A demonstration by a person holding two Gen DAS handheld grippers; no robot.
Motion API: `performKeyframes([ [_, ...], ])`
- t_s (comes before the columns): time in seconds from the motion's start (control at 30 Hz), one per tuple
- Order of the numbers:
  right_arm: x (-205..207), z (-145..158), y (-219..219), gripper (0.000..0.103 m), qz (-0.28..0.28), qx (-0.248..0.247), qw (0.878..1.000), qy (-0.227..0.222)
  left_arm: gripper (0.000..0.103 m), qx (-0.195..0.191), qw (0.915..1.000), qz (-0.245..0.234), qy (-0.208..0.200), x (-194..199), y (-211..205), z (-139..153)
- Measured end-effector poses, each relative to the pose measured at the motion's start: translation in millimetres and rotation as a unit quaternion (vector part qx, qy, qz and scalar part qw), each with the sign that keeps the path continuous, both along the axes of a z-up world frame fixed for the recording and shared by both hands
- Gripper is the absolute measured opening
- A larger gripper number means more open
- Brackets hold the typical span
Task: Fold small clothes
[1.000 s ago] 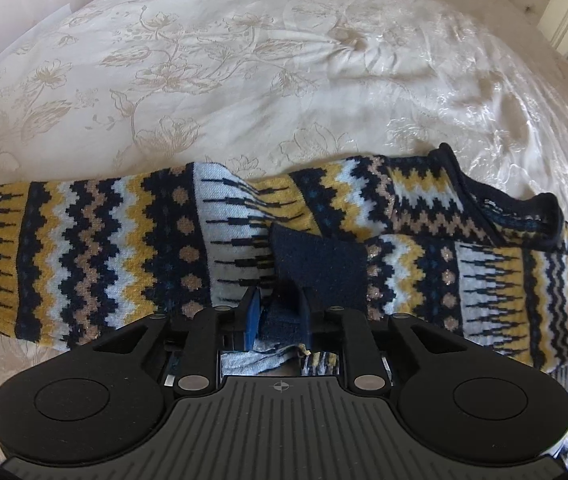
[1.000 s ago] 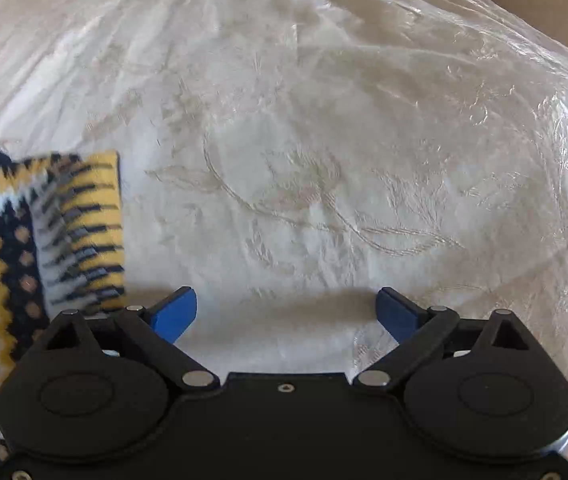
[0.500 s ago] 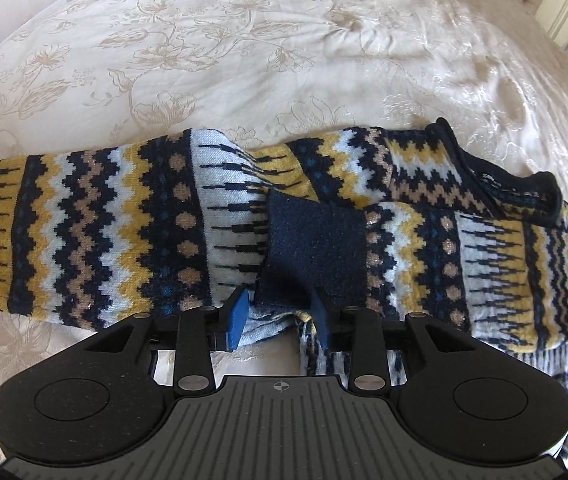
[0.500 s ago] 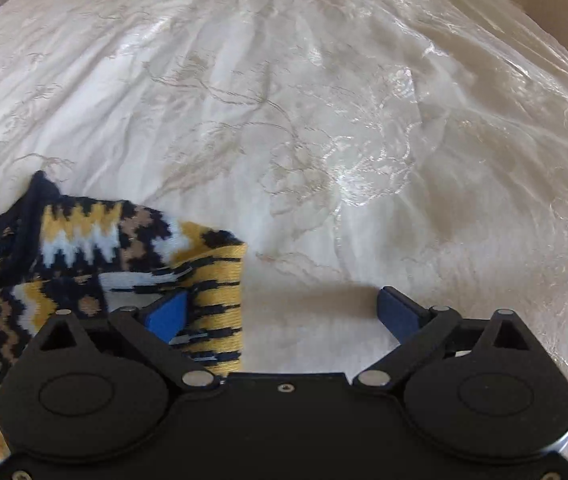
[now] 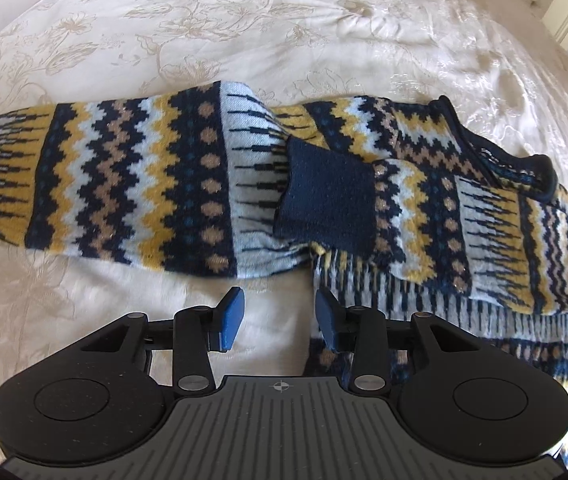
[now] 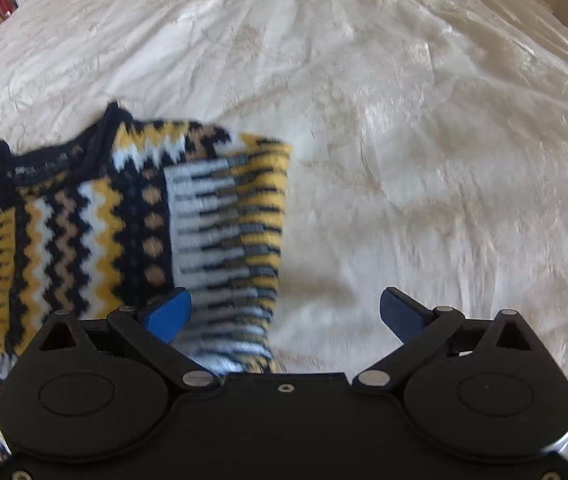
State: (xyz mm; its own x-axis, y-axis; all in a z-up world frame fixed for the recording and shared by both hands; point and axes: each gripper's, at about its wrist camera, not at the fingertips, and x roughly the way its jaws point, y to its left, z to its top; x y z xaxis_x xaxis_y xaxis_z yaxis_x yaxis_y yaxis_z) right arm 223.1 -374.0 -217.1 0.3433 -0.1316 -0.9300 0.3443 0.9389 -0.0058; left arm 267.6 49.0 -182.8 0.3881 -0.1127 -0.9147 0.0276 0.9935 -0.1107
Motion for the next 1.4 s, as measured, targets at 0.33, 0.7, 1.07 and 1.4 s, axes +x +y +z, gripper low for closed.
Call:
performKeyframes([
  [0.33,-43,30,14,0.102,-0.030,0.019,0.999,-0.030,0.038,0.010,0.9993,0.036,-0.006,-29,28,15],
  [0.7,-94,45,101,0.102,0.043,0.082,0.995,-0.038,0.039,0.010,0.9961,0.087,-0.008,-75,77,24],
  [1.07,-122,42,154,0.102,0.067,0.100,0.993,-0.015,0.039,-0.012,0.9892,0.146,-0.011,-79,151,25],
  [1.4,-112,55,187,0.102,0.053,0.101,0.993,-0.038,0.040,-0.037,0.9801,0.191,-0.041,-36,231,34],
])
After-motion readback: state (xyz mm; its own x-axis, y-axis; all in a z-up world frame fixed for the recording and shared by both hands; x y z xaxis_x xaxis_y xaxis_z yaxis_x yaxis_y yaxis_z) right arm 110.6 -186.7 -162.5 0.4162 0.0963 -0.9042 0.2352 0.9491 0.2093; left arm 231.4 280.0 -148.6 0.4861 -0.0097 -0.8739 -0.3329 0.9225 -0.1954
